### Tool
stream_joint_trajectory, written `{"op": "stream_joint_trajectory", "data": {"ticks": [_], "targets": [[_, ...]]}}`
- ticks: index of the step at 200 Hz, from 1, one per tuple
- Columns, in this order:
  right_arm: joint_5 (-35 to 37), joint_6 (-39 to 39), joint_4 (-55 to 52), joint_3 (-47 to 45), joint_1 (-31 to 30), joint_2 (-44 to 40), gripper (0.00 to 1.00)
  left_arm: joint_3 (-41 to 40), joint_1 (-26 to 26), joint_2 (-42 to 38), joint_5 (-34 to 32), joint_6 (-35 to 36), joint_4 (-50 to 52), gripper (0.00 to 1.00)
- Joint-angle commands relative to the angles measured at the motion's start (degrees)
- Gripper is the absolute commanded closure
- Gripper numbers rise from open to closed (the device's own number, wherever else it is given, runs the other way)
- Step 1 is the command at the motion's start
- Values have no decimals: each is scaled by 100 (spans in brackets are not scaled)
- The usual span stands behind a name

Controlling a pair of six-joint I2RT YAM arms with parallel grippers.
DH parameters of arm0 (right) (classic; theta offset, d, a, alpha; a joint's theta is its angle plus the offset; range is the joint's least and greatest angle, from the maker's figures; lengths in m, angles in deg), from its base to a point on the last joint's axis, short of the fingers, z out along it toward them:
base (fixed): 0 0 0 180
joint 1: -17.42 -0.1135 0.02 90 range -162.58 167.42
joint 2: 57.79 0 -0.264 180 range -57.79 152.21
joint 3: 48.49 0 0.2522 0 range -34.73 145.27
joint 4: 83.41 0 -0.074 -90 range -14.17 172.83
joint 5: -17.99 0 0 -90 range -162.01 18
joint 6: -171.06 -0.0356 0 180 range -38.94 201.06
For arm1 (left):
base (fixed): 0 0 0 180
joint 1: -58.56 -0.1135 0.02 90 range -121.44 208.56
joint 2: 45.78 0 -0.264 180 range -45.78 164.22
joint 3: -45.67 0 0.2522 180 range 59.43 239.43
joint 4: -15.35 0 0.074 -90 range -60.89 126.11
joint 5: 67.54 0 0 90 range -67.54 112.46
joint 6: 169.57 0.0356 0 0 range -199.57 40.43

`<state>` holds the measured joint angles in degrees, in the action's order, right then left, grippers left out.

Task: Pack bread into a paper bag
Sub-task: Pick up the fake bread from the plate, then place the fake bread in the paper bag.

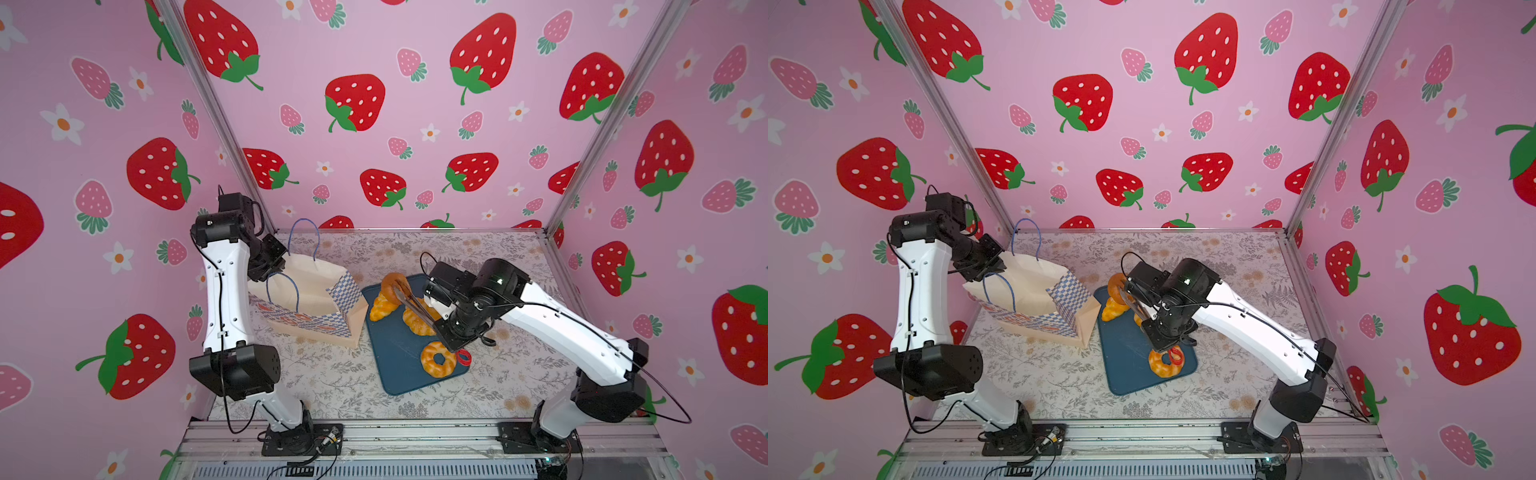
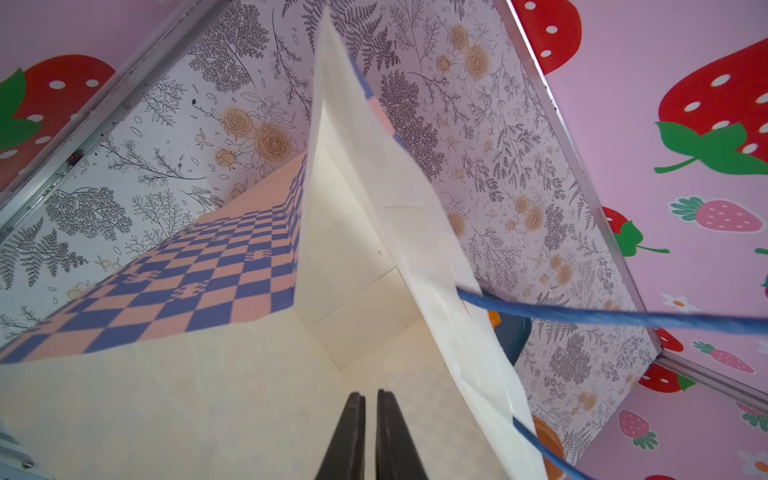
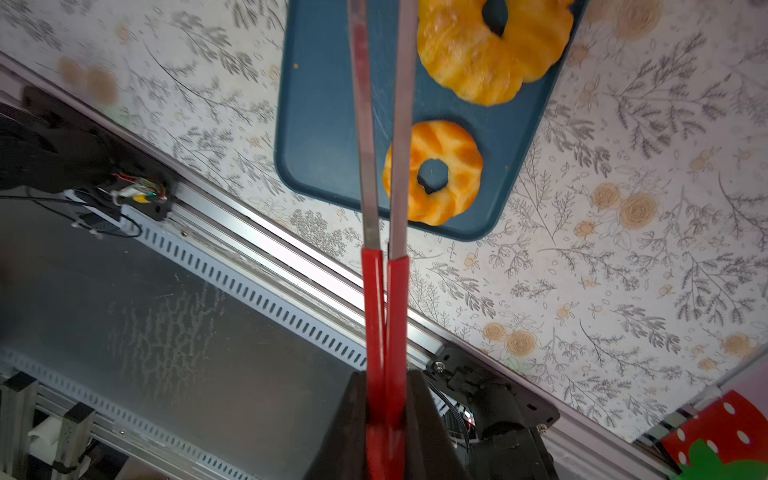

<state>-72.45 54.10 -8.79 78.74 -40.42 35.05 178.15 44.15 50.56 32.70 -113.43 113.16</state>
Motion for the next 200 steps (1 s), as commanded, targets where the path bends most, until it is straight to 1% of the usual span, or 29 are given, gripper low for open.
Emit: {"op": "stream_joint_trajectory", "data": {"ticks": [1,25,42,57,74,92,119,148,200], "targets": [[129,-77,-670,910,1,50,100,103,-18,-65,106,20,123,87],[-3,29,-804,2049,1,410,100,91,-18,-83,119,-6,97,87],[-300,111,-819,2767,-7,672,100,75,-22,-71,163,-23,67,87],[-661,173,-690,3117,-3,855,100,59,-18,-71,166,-41,42,87],[-1148,192,-506,3269,-8,1013,100,22,-22,-73,170,-72,-9,87],[-1506,234,-394,3376,-47,1170,100,4,-18,-71,194,-107,-71,87],[-1754,275,-377,3588,-154,1387,100,89,-19,-28,168,-121,-77,87],[-2056,287,-202,3611,-269,1543,100,88,-18,-18,169,-138,-133,87],[-2320,384,-142,3788,-403,1814,100,62,-9,24,258,-227,-244,87]]}}
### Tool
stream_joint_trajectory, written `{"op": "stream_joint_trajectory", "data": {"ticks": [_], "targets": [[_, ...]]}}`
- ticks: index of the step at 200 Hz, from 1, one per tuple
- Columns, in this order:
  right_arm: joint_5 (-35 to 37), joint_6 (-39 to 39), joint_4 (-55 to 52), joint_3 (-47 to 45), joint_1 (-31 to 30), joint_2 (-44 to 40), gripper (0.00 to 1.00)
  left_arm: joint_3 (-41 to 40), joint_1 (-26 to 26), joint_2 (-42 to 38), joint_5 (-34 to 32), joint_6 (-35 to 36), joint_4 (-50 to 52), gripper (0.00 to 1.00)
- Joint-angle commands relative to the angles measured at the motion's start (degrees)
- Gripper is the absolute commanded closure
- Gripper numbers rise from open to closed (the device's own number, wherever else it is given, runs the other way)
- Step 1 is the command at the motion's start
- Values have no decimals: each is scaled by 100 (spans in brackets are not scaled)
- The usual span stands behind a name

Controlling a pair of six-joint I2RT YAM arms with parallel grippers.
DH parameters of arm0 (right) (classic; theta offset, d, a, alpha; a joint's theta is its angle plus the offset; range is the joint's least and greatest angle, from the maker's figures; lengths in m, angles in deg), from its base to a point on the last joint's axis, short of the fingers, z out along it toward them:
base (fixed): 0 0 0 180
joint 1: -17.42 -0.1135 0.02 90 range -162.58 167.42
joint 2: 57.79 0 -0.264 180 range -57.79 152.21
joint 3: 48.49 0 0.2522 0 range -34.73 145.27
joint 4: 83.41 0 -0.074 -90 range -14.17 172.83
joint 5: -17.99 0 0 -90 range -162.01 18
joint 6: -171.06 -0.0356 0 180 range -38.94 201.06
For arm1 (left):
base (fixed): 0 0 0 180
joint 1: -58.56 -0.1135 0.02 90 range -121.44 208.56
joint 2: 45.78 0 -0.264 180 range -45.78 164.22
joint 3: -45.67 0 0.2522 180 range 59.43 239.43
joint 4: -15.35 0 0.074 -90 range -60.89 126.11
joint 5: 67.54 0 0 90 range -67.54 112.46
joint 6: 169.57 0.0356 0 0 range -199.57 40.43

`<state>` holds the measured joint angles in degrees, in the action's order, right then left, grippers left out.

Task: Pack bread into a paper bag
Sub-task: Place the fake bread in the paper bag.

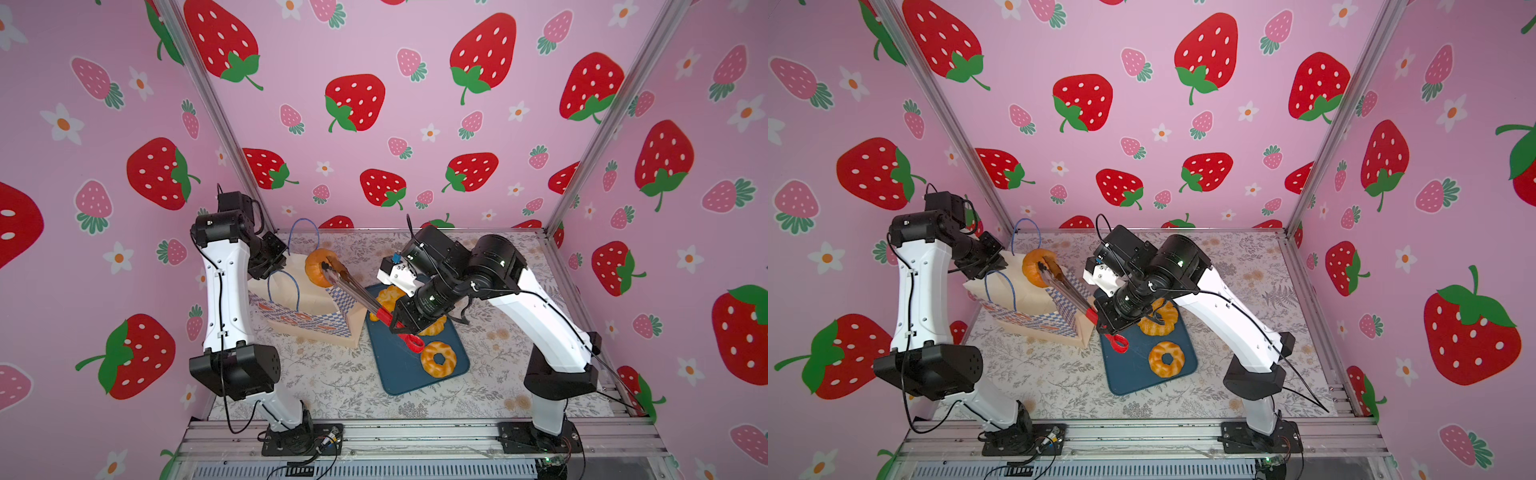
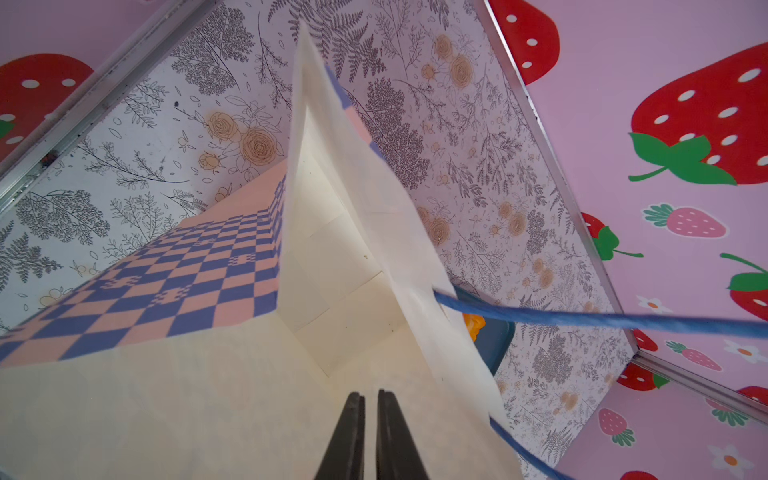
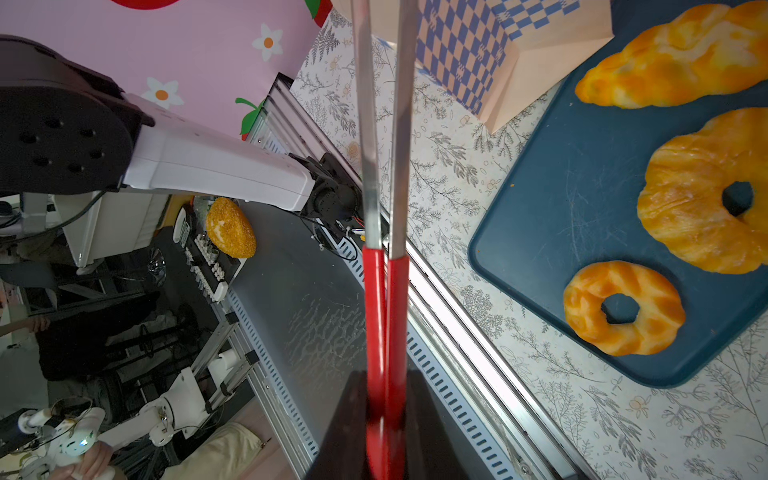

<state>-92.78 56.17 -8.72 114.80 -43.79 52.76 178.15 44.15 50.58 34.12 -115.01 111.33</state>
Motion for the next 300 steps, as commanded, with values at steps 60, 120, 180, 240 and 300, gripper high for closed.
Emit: {"op": "stream_joint_trajectory", "data": {"ticks": [60,120,180,240,300], "targets": [[-273,397,100,162,-76,657,100,-234,-10,-108,108,-60,-168,87],[-66,500,477,222,-84,783,100,-150,-9,-74,108,-44,-138,86],[116,467,561,394,-66,578,100,-106,-10,-103,12,33,-14,87],[-40,371,773,458,26,609,100,-47,-9,-100,27,44,-3,87],[-13,322,941,454,22,530,100,-76,-9,-125,20,36,-5,87]]}}
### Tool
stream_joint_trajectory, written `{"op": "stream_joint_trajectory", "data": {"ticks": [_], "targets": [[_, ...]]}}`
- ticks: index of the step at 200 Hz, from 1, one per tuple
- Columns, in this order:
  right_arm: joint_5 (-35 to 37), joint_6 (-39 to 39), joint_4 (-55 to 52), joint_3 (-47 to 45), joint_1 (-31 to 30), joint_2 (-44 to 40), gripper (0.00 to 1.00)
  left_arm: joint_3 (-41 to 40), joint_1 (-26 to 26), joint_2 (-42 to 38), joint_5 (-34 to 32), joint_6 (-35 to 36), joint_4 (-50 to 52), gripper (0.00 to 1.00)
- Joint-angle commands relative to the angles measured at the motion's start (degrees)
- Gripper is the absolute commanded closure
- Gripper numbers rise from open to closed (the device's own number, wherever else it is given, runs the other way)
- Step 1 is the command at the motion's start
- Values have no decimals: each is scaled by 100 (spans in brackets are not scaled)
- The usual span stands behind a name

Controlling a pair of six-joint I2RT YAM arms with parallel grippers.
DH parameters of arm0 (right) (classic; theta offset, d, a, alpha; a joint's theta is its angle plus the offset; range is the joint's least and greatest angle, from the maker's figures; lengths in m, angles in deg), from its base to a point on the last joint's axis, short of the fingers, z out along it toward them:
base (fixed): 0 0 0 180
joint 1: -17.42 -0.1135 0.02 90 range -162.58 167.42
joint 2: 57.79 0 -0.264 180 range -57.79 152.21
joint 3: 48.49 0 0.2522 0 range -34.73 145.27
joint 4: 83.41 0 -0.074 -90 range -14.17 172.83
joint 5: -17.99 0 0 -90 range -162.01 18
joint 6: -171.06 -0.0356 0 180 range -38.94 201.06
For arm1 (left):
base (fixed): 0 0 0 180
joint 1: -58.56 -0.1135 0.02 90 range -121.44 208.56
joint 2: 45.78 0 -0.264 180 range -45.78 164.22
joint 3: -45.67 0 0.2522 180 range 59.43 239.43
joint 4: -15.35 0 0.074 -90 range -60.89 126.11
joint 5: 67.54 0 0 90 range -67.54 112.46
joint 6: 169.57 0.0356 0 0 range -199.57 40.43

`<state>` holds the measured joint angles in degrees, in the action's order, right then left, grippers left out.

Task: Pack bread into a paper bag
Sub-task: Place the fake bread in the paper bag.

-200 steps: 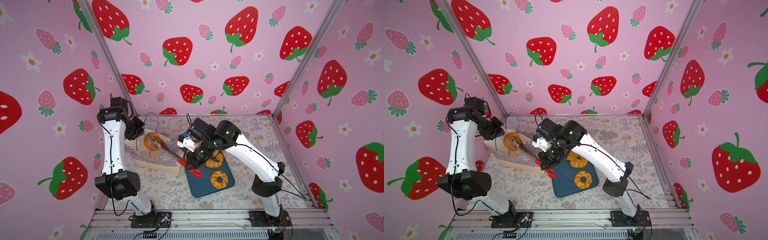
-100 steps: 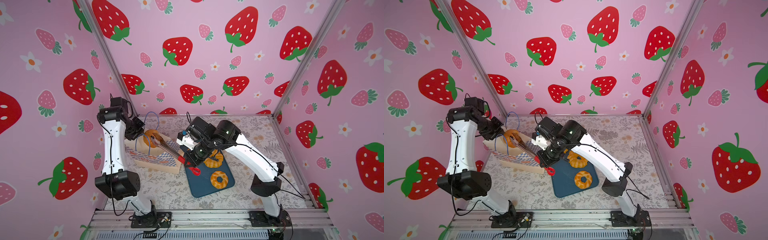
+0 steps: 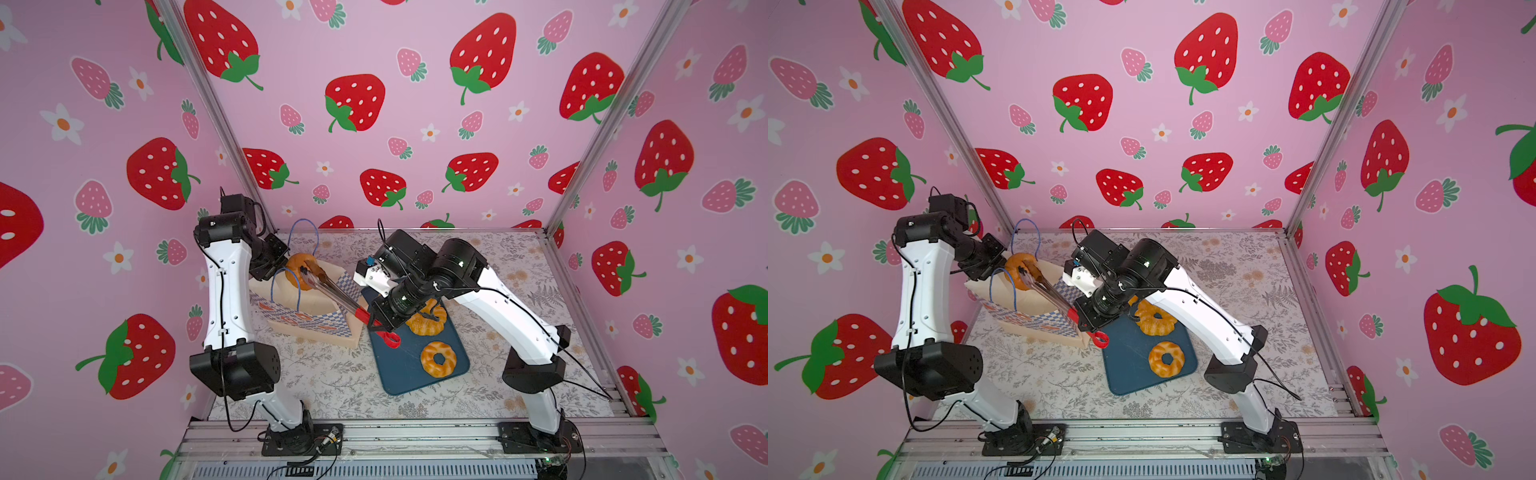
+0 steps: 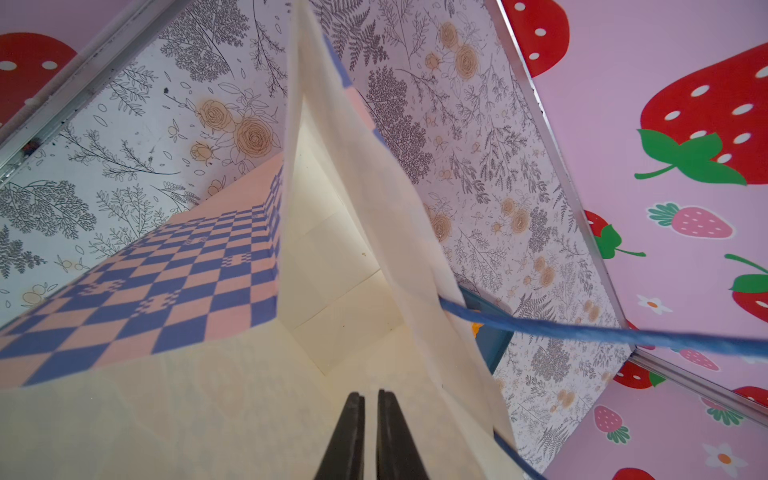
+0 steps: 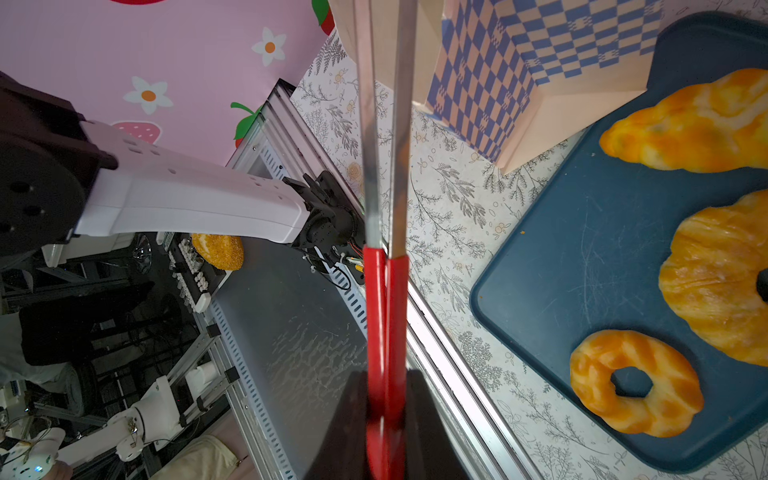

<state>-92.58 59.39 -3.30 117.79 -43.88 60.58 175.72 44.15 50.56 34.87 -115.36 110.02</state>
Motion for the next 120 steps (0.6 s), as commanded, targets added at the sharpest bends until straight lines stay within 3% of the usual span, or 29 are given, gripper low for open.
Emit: {"op": "stream_joint_trajectory", "data": {"ticks": [1,45,101,120], "targets": [[-33,-2,402,154,30,-253,100,166,-9,-123,-54,72,127,86],[-16,61,381,57,88,-183,100,190,-13,-170,-117,86,180,87],[-19,180,331,-744,93,-179,99,206,-11,-228,-115,85,201,87],[-17,190,342,-751,95,-191,83,196,-9,-238,-123,81,200,87]]}}
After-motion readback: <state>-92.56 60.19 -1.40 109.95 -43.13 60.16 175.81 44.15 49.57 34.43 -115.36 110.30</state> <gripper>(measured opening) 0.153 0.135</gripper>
